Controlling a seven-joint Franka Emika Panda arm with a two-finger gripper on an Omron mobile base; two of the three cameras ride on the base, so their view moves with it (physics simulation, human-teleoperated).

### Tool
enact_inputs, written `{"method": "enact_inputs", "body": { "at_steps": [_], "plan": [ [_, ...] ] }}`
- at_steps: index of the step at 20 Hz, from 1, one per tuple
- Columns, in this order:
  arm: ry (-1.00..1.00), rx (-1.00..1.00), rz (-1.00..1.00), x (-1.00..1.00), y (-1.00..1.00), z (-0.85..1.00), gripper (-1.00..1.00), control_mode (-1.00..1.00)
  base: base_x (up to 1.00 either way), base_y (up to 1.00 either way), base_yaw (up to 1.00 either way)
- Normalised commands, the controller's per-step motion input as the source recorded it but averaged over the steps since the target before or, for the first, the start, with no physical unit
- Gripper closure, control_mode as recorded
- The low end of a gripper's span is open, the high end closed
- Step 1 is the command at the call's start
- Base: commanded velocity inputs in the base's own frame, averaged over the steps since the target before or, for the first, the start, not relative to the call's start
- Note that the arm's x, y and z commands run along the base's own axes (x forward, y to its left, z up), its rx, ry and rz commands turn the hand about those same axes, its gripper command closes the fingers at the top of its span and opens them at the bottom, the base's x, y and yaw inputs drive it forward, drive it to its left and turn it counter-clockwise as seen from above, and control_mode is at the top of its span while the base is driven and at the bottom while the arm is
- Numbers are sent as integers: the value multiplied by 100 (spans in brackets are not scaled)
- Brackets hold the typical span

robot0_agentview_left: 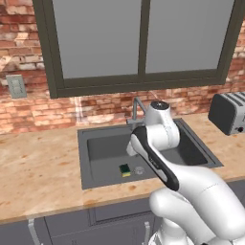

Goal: Pick up the dish brush and sponge from the sink, and place them back in the cabinet, and close the cabinet doors.

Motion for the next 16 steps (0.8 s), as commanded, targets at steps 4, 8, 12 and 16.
{"method": "enact_inputs", "body": {
  "at_steps": [4, 8, 12, 16],
  "plan": [
    [0, 0, 0, 21, 3, -23, -100, -100, 0, 0, 0],
    [0, 0, 0, 24, 1, -26, -100, -100, 0, 0, 0],
    [0, 0, 0, 25, 2, -27, -100, -100, 0, 0, 0],
    [0, 0, 0, 26, 0, -22, -100, -100, 0, 0, 0]
  ]
}}
